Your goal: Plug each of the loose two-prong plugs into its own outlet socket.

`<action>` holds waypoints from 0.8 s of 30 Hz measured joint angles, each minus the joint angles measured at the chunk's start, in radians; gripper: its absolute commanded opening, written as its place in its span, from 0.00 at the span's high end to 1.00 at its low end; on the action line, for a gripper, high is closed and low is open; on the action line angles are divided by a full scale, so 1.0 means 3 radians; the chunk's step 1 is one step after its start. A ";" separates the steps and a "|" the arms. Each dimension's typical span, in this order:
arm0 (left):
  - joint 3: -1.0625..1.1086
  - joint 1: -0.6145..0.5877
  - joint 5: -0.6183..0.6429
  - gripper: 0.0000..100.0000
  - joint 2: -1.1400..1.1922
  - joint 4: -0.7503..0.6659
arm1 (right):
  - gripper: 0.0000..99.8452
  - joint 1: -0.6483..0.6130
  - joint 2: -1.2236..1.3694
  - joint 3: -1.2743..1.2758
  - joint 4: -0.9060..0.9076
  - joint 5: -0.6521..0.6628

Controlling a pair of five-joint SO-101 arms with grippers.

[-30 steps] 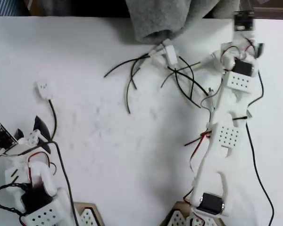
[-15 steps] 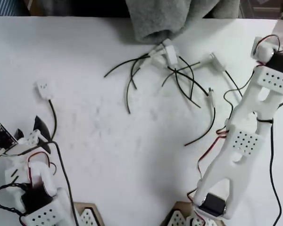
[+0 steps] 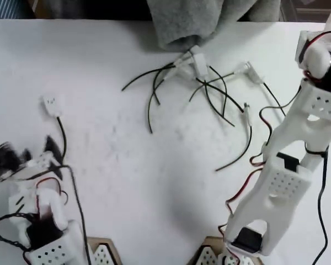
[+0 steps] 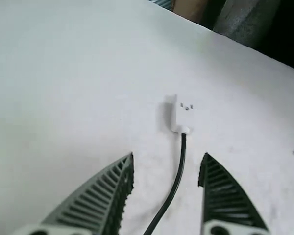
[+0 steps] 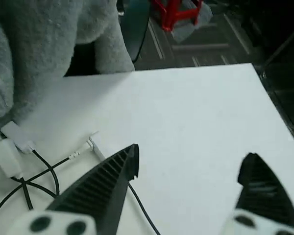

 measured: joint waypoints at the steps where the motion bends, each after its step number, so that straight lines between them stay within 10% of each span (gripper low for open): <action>1: 0.0005 0.0118 -0.0102 0.77 0.0000 0.0000 | 0.73 0.0000 -0.0082 0.0000 0.0000 0.0000; 24: -0.0261 0.0363 -0.0583 0.77 0.0000 -0.0506 | 0.73 0.0476 -0.1642 0.2240 0.0000 0.0020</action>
